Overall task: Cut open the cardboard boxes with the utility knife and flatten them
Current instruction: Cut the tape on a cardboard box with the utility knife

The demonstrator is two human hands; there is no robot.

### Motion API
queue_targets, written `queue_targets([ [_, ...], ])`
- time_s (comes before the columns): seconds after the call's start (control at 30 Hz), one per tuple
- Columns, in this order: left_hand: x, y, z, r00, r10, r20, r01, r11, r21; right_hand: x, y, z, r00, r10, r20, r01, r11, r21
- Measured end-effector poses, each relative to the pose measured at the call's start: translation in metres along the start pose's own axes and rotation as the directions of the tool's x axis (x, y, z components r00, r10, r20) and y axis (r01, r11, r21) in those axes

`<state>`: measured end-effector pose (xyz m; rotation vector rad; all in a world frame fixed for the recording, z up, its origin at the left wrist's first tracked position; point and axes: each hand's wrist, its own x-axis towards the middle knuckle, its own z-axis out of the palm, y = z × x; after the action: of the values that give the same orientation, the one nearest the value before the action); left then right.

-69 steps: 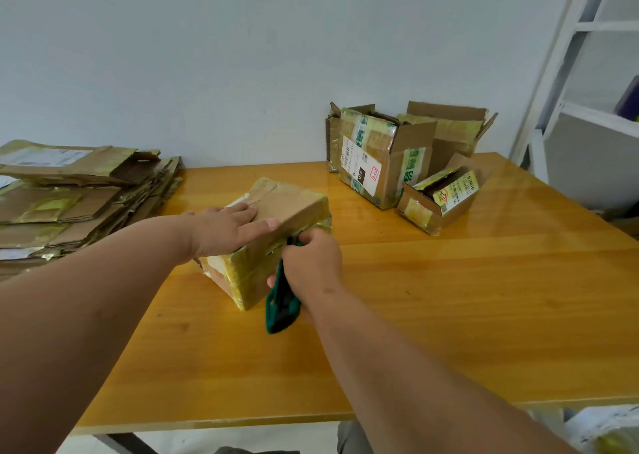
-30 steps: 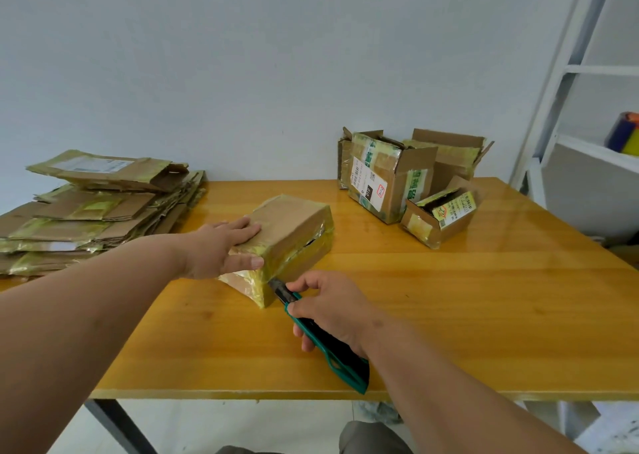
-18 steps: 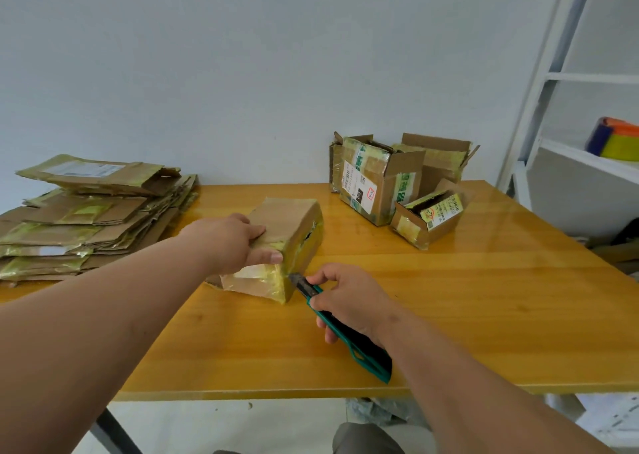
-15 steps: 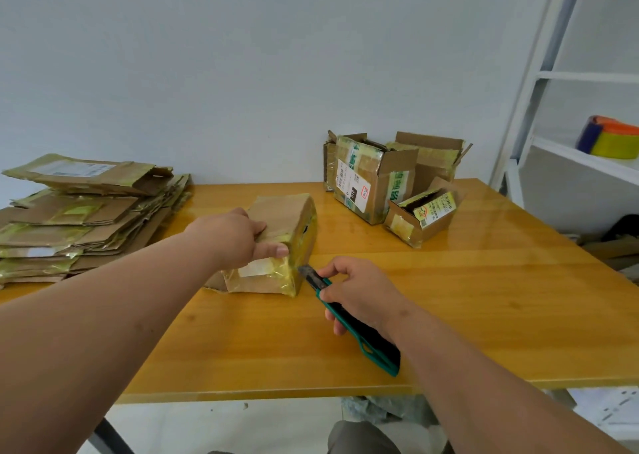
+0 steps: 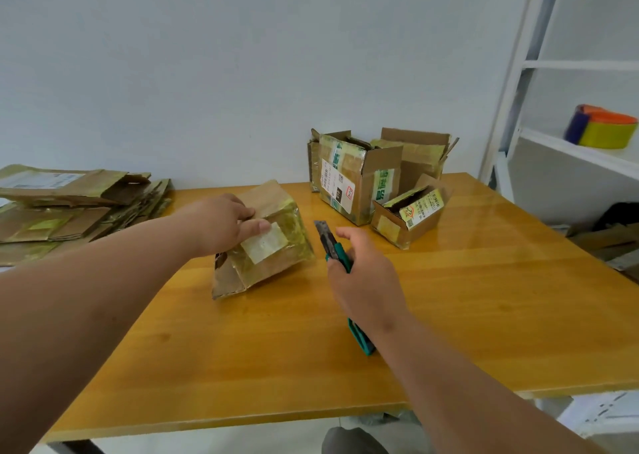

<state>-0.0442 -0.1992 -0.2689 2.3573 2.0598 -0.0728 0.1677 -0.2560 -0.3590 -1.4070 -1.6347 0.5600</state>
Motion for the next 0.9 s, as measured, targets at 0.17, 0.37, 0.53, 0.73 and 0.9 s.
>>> queue_targets([
  [0.17, 0.004, 0.001, 0.003, 0.997, 0.033, 0.065, -0.036, 0.999, 0.041, 0.011, -0.01, 0.001, 0.994, -0.109, -0.012, 0.106, 0.984, -0.146],
  [0.37, 0.009, 0.008, 0.01, 0.992, 0.107, -0.071, -0.087, 0.966, 0.244, 0.013, -0.007, 0.007, 0.994, -0.105, -0.007, 0.099, 0.96, -0.262],
  [0.53, 0.016, 0.011, 0.019, 0.994, 0.11, 0.007, -0.11, 0.994, -0.023, 0.015, -0.006, 0.008, 0.993, -0.114, -0.03, 0.1, 0.948, -0.302],
  [0.73, 0.019, 0.015, 0.035, 0.996, 0.092, 0.002, -0.092, 0.994, -0.062, 0.018, -0.002, 0.012, 0.997, -0.08, 0.018, 0.08, 0.921, -0.38],
  [0.9, 0.025, 0.016, 0.044, 0.99, 0.14, -0.015, -0.14, 0.989, -0.038, 0.018, -0.004, 0.012, 0.997, -0.018, 0.08, 0.051, 0.902, -0.428],
])
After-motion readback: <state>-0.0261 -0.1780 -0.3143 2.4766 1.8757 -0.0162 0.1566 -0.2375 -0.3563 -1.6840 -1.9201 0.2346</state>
